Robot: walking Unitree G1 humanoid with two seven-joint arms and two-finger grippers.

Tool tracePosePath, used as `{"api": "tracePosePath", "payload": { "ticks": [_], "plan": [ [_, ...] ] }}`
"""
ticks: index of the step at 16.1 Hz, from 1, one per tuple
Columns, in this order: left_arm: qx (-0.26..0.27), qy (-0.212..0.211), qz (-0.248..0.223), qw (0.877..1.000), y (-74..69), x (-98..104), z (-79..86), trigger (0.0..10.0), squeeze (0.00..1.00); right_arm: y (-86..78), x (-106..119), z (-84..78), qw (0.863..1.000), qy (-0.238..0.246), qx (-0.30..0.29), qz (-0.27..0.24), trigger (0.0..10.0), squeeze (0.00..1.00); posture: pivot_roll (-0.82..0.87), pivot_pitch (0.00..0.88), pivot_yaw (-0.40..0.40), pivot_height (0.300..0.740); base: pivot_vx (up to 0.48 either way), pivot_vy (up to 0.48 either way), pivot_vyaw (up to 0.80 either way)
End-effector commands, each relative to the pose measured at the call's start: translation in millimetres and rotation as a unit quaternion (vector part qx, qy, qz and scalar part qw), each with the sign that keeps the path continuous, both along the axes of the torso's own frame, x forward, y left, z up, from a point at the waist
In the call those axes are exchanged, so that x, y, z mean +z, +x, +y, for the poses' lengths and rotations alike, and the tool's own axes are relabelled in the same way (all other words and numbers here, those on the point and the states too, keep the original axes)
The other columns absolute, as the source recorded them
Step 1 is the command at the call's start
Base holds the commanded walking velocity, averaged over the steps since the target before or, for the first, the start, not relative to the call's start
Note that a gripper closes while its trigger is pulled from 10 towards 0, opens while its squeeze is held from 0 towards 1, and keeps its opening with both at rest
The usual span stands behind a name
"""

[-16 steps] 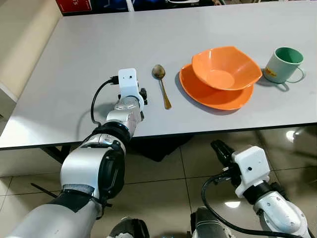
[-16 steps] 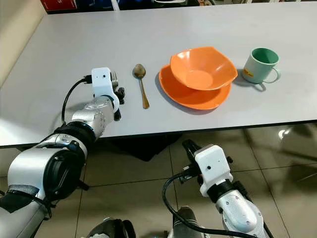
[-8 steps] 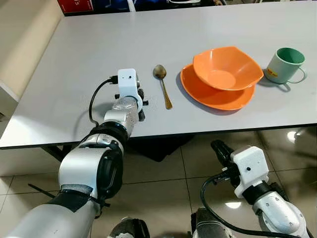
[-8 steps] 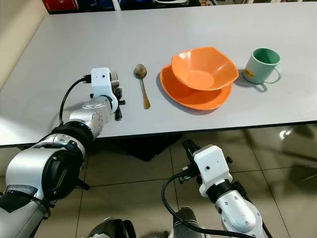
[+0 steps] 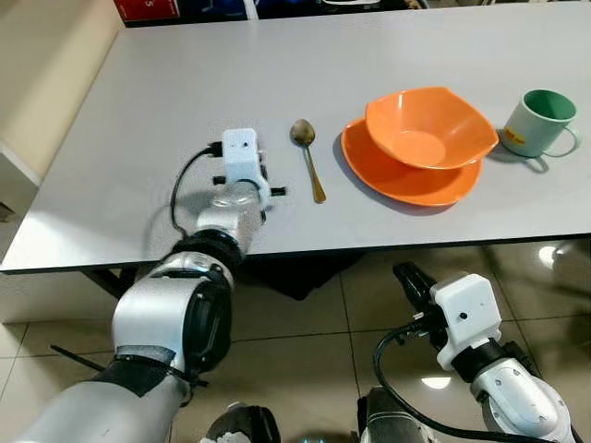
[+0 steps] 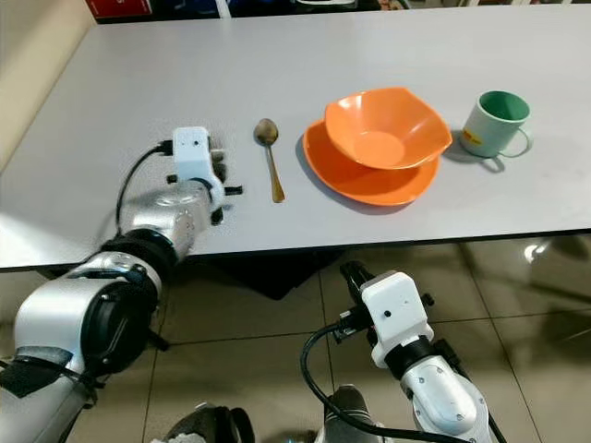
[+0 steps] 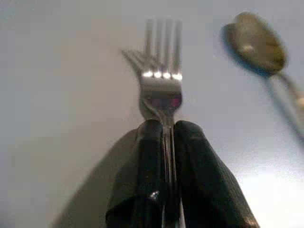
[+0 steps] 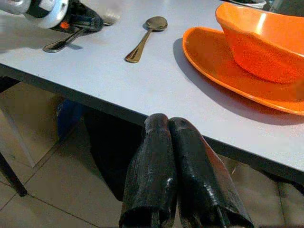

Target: Setting the table

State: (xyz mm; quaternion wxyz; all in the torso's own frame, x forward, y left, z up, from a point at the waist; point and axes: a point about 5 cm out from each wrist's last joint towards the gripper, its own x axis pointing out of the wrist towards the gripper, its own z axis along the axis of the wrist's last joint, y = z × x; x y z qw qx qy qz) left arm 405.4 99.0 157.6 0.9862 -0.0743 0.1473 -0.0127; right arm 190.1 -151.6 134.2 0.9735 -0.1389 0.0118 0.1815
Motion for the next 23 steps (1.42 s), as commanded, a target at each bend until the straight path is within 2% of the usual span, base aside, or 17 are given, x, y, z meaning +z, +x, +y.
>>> {"api": "tracePosePath", "payload": {
  "ticks": [1,3,7,10,14,15,18,19,20,23],
  "plan": [
    [-0.004,-0.025,-0.034,0.999,5.7,18.5,-3.3,0.0,0.0,-0.7,-1.7,1.3,1.0,-0.001,-0.002,0.006,10.0,0.0,-0.47,0.166,0.112,0.702,0.0,0.0,0.0],
    [-0.009,-0.035,-0.059,0.998,9.0,31.8,-6.2,0.0,0.0,-0.1,-2.1,1.7,1.0,-0.002,-0.001,0.006,10.0,0.0,-0.46,0.166,0.112,0.702,0.0,0.0,0.0],
    [-0.016,-0.045,-0.07,0.996,10.3,38.6,-10.3,0.0,0.0,1.1,-3.0,2.6,1.0,-0.001,-0.001,0.006,10.0,0.0,-0.46,0.165,0.114,0.702,0.0,0.0,0.0],
    [-0.018,-0.041,-0.055,0.997,9.0,32.8,-10.3,0.0,0.0,0.8,-2.9,2.9,1.0,-0.001,-0.002,0.005,10.0,0.0,-0.46,0.168,0.118,0.702,0.0,0.0,0.0],
    [-0.026,0.001,-0.053,0.998,8.1,29.5,-10.7,0.0,0.0,-1.1,-1.4,2.6,1.0,-0.001,-0.007,0.002,10.0,0.0,-0.48,0.171,0.127,0.702,0.0,0.0,0.0],
    [-0.022,-0.001,-0.053,0.998,8.1,29.1,-9.4,0.0,0.0,-1.5,-1.8,2.1,1.0,-0.001,-0.009,0.002,10.0,0.0,-0.48,0.17,0.129,0.702,0.0,0.0,0.0],
    [-0.021,-0.016,-0.083,0.996,8.7,34.7,-10.8,0.0,0.0,2.3,-4.9,1.0,1.0,0.004,-0.023,-0.001,10.0,0.0,-0.47,0.149,0.145,0.702,0.0,0.0,0.0],
    [-0.031,-0.007,-0.098,0.995,8.1,35.9,-13.7,0.0,0.0,5.3,-5.1,0.8,1.0,0.008,-0.029,-0.004,10.0,0.0,-0.46,0.141,0.145,0.702,0.0,0.0,0.0],
    [-0.048,0.009,-0.146,0.988,7.6,41.4,-8.5,0.0,0.0,19.0,-6.4,1.2,0.999,0.018,-0.039,-0.016,10.0,0.0,-0.42,0.111,0.149,0.702,0.0,0.0,0.0],
    [-0.048,0.009,-0.146,0.988,7.6,41.4,-8.5,0.0,0.0,19.0,-6.4,1.2,0.999,0.018,-0.039,-0.016,10.0,0.0,-0.42,0.111,0.149,0.702,0.0,0.0,0.0]
  ]
}}
